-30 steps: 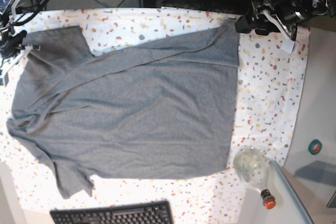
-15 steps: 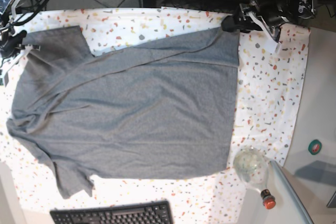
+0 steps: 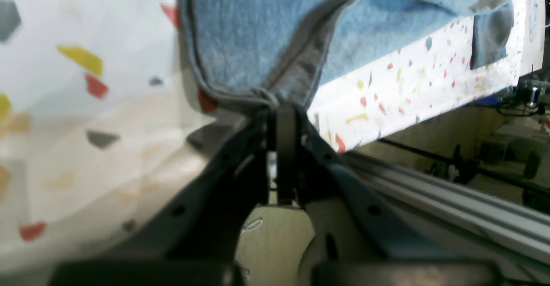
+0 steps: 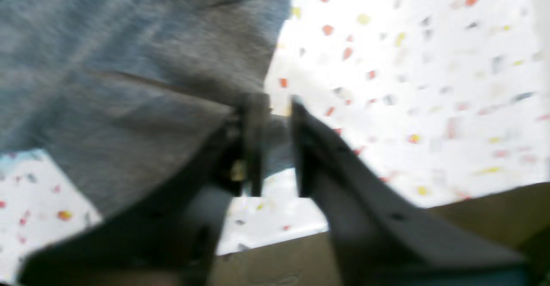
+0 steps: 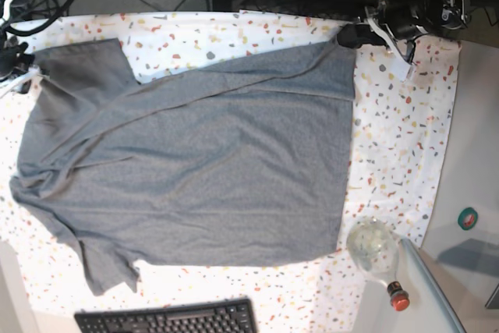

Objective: Layout the t-shirt on the table in an organized manner, then fold the t-shirt properly
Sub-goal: 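Release the shirt edge with the left gripper and grasp the shoulder with the right, then grasp the shirt's shoulder corner with the right gripper and pull outward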

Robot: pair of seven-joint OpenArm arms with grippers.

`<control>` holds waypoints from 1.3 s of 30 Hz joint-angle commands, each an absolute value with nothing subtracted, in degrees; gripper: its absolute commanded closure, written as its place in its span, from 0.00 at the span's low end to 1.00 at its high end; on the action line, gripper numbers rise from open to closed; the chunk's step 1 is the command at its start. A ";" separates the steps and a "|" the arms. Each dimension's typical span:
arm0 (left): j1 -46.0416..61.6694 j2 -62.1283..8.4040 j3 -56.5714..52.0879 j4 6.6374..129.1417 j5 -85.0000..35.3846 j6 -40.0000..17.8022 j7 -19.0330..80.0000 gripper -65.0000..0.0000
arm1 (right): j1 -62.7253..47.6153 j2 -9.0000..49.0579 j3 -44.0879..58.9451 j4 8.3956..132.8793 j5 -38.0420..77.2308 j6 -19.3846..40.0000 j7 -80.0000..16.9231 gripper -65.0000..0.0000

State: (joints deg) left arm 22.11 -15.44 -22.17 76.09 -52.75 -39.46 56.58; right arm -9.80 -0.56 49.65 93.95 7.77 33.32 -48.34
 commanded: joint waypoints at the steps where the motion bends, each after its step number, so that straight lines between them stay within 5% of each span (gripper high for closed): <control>1: 22.11 -16.22 -22.46 76.79 -53.76 -40.00 56.13 1.00 | -9.36 1.80 49.71 92.53 8.84 33.27 -48.13 0.74; 6: 22.11 -16.31 -22.46 77.49 -50.51 -40.00 56.13 1.00 | -7.34 8.48 48.04 79.25 16.04 33.27 -48.75 0.72; 9: 22.11 -16.04 -22.46 77.49 -48.48 -40.00 56.04 1.00 | -10.86 8.22 47.69 81.63 19.65 33.27 -49.01 0.74; 13: 22.11 -16.04 -22.46 77.41 -46.64 -40.00 56.04 1.00 | -14.99 5.05 44.53 87.87 20.18 33.27 -46.55 1.00; 25: 22.11 -16.04 -22.46 80.31 -46.37 -40.00 56.04 1.00 | -13.49 4.88 33.54 80.31 20.09 33.27 -46.20 1.00; 39: 22.02 -16.04 -22.46 80.31 -46.37 -40.00 56.04 1.00 | -16.84 0.92 26.86 86.11 20.09 33.19 -46.46 1.00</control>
State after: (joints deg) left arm 22.04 -15.40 -22.17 79.44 -45.43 -39.46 56.40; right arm -17.10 0.30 26.39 84.71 19.16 32.97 -47.64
